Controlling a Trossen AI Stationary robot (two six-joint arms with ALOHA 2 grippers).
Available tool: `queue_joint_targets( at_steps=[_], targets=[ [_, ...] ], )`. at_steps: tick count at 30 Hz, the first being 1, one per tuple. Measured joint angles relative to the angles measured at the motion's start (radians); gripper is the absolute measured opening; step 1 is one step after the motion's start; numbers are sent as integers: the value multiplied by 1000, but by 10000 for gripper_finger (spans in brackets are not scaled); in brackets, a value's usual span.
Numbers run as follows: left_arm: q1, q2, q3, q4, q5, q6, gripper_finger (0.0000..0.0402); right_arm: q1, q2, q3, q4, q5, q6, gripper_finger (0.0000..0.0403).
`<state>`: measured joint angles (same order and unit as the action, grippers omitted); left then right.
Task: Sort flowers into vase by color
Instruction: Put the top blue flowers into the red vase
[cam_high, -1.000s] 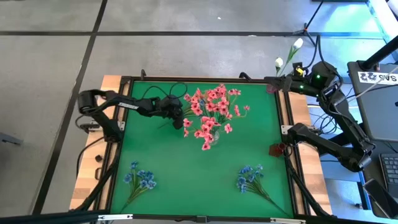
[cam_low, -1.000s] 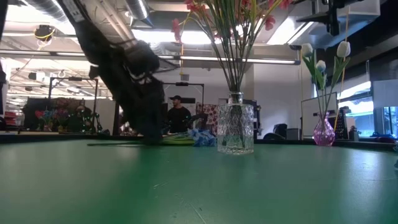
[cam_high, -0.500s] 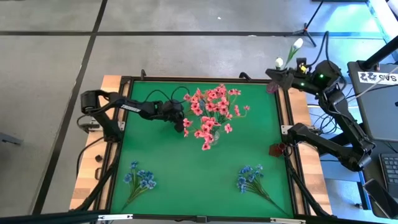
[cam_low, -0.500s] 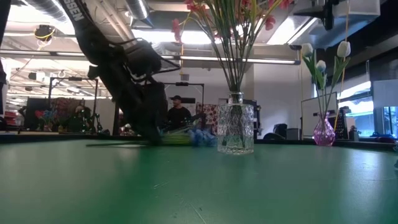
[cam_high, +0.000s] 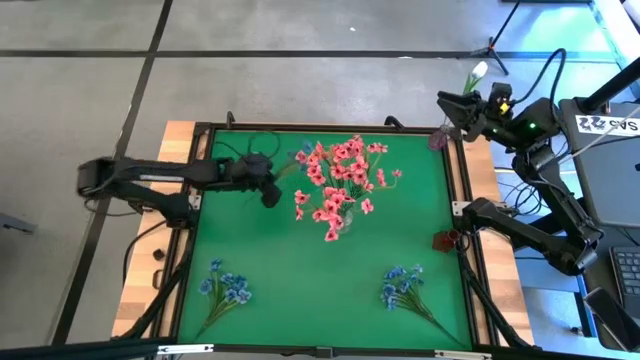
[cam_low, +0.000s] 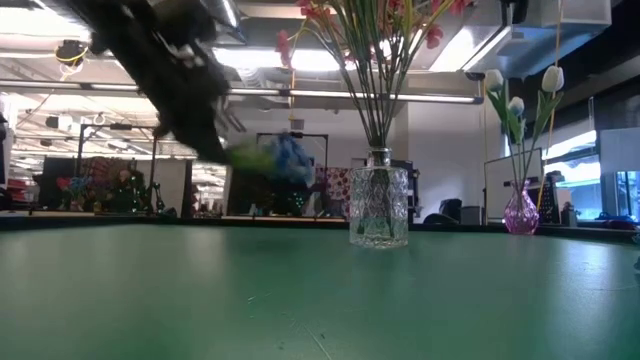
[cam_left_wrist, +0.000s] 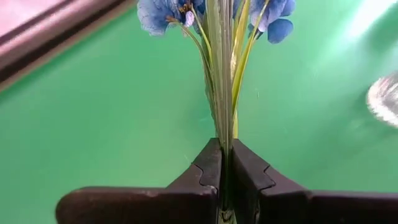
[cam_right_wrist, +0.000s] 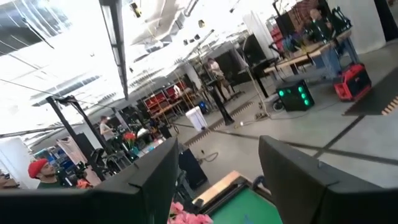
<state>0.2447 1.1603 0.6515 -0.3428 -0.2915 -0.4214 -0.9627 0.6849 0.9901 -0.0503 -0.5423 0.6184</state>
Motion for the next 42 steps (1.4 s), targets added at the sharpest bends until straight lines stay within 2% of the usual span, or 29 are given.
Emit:
queue_joint_targets(
  at_steps=[3,9,13,16,21,24,33,39,42],
  targets=[
    [0,-150,0,-66,-8,-11,10,0,0,0,5,0,0,223],
    [1,-422,36,-62,-6,10,9,0,12,0,5,45,2,223],
    [1,-533,118,-60,-5,37,9,1,47,0,56,52,4,223],
    [1,-564,189,-59,21,69,9,1,84,0,124,27,29,223],
    [0,-550,281,8,120,99,9,15,131,-2,291,-7,54,223],
    [-11,-520,305,119,191,114,9,83,156,-1,400,4,57,223],
    [-85,-368,318,550,359,78,9,364,240,153,345,107,-95,223],
    [-173,-256,318,717,349,2,9,521,288,207,303,205,-207,223],
    [-240,-197,332,778,313,-14,9,585,305,207,301,247,-252,223]
  ],
)
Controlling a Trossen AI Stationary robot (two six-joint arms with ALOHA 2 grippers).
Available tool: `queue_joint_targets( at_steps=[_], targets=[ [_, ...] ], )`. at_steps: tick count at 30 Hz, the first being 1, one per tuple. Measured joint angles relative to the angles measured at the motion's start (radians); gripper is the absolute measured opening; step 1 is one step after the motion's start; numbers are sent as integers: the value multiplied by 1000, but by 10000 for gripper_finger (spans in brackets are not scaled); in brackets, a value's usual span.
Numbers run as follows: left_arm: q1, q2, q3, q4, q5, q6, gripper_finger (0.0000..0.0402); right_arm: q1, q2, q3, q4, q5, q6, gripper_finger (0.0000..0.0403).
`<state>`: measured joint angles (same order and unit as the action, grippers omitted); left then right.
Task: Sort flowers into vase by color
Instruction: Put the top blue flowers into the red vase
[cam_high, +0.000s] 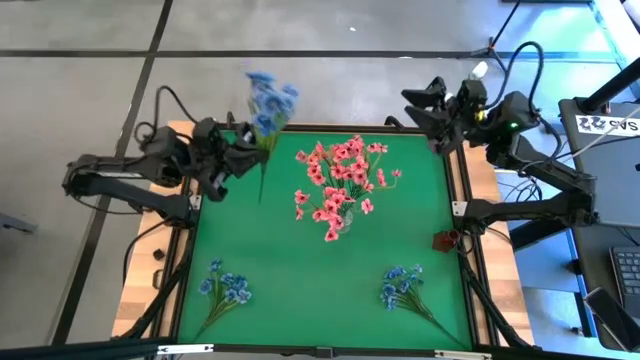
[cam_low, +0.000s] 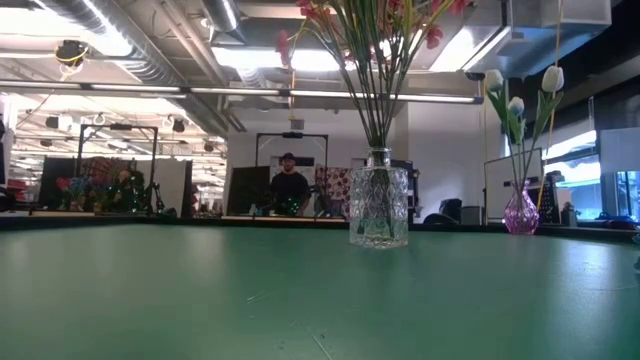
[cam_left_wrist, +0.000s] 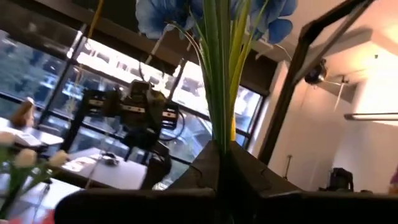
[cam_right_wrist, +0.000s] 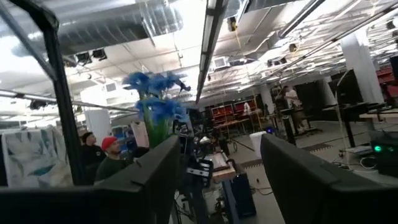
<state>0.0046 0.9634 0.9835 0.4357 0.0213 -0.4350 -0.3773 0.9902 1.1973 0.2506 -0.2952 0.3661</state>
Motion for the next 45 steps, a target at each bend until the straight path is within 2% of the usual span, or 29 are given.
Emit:
queue_joint_targets(
  at_steps=[4,12,16,24,27,31,38,45],
  targets=[
    [-65,89,85,-10,-67,62,9,87,34,0,1,27,-33,233],
    [-77,268,308,-189,-183,107,9,185,122,0,95,40,-33,334],
    [-60,324,377,-213,-226,104,9,221,170,0,136,87,-33,351],
    [-15,362,394,-230,-262,34,9,289,313,0,459,143,-23,331],
    [-2,361,394,-230,-293,27,9,297,350,0,524,163,30,323],
    [18,363,394,-234,-290,23,9,294,382,0,562,213,102,311],
    [24,429,394,-243,-273,-27,9,292,397,0,555,245,101,286],
    [24,440,393,-244,-267,-35,9,292,396,1,507,300,100,224]
  ],
)
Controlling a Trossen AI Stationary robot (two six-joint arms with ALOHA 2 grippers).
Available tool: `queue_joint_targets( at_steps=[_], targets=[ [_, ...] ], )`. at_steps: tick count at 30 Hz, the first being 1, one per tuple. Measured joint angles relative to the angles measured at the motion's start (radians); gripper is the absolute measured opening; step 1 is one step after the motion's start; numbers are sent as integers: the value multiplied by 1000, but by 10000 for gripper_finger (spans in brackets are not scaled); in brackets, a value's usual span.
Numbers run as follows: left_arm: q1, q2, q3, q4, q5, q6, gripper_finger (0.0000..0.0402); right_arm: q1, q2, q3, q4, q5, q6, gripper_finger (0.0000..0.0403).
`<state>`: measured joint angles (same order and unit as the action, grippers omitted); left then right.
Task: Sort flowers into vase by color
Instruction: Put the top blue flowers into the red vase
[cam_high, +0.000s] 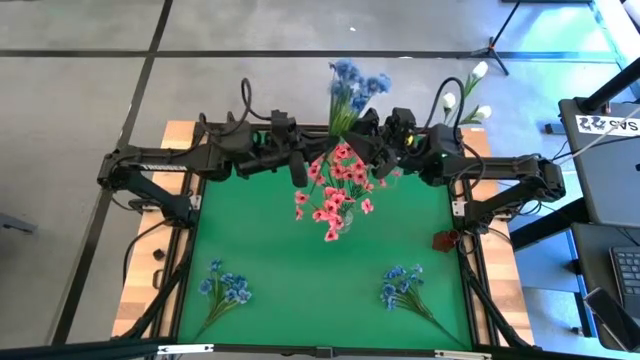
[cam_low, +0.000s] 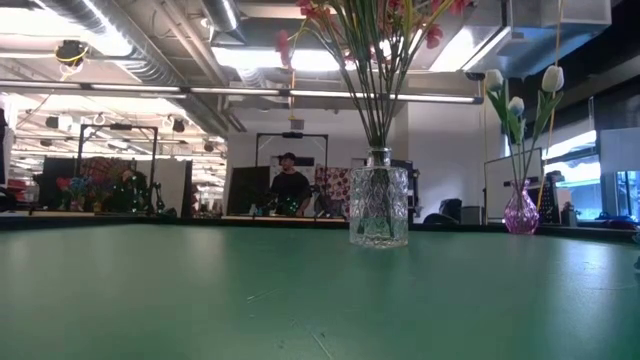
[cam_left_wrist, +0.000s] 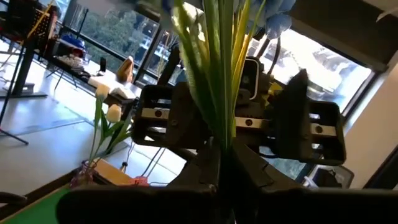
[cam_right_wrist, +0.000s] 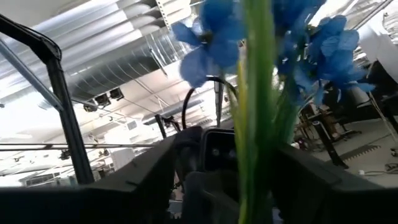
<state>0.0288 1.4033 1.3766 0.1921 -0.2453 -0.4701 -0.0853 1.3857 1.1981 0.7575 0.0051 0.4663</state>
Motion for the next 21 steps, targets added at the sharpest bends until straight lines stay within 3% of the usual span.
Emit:
queue_joint_targets(
  at_steps=[6,10,14,21],
  targets=[
    [-8,0,0,5,20,3,9,0,0,0,-52,87,9,148],
    [-12,0,-1,16,22,18,9,0,0,0,-61,81,35,117],
    [-12,0,-1,15,23,27,9,0,0,0,-62,64,35,122],
    [-8,-2,-1,13,26,71,9,0,0,0,-80,36,51,179]
  ],
)
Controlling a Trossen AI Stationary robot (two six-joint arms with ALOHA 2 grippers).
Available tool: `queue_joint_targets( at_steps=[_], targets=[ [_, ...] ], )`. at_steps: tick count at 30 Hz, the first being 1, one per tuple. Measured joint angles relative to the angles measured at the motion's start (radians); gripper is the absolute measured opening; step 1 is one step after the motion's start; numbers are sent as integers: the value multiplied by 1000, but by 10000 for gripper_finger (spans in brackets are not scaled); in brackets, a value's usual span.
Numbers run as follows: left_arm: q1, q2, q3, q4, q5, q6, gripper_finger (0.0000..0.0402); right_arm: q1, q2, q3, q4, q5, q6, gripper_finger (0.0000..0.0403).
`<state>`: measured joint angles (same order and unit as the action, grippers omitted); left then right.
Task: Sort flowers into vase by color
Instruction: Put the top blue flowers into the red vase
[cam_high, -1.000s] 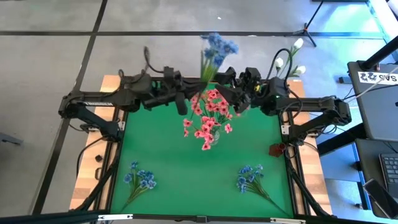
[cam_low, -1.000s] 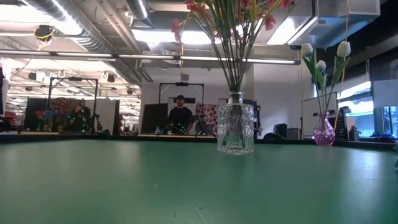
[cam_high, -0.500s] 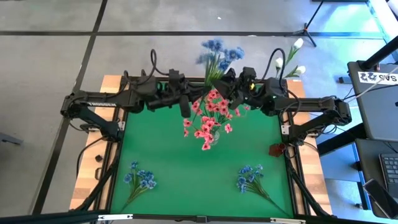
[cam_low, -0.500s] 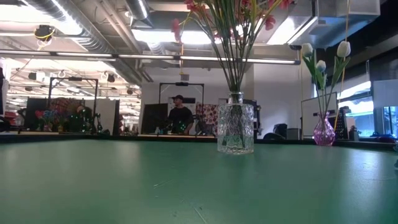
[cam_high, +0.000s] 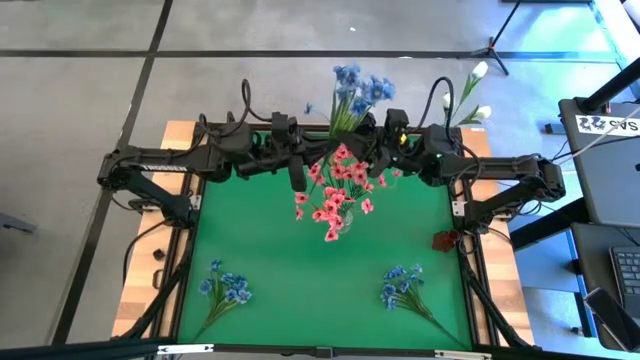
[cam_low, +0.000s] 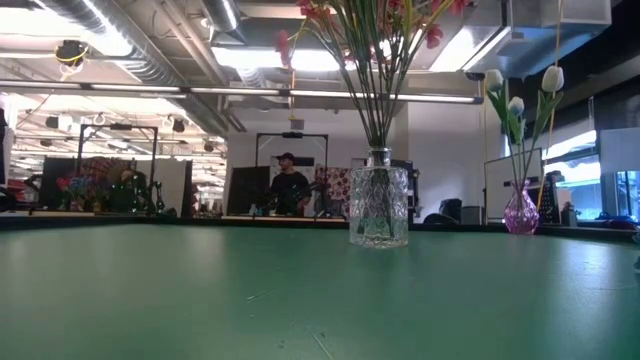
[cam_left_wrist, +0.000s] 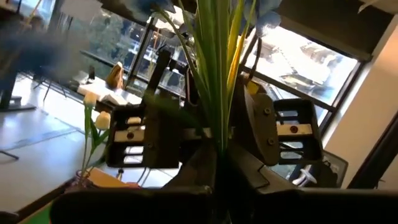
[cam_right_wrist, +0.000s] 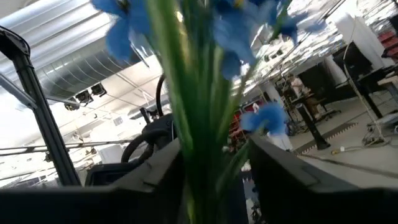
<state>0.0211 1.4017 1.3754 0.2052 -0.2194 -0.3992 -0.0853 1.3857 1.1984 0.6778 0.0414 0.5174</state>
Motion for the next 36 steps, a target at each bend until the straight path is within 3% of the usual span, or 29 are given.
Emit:
queue_joint_targets(
  at_steps=[10,17,21,26,31,36],
  targets=[
    [-47,-23,0,64,1,193,9,0,-36,0,-3,-26,15,293],
    [-24,-9,0,28,1,142,9,0,-15,0,12,-76,60,306],
    [1,14,0,11,-10,91,9,0,10,0,57,-138,57,282],
    [5,19,0,13,-10,92,9,0,11,0,47,-104,56,233],
    [5,17,0,13,-1,89,17,0,11,0,49,-103,55,152],
    [4,16,0,10,50,78,65,0,11,0,29,-106,39,39]
  ],
)
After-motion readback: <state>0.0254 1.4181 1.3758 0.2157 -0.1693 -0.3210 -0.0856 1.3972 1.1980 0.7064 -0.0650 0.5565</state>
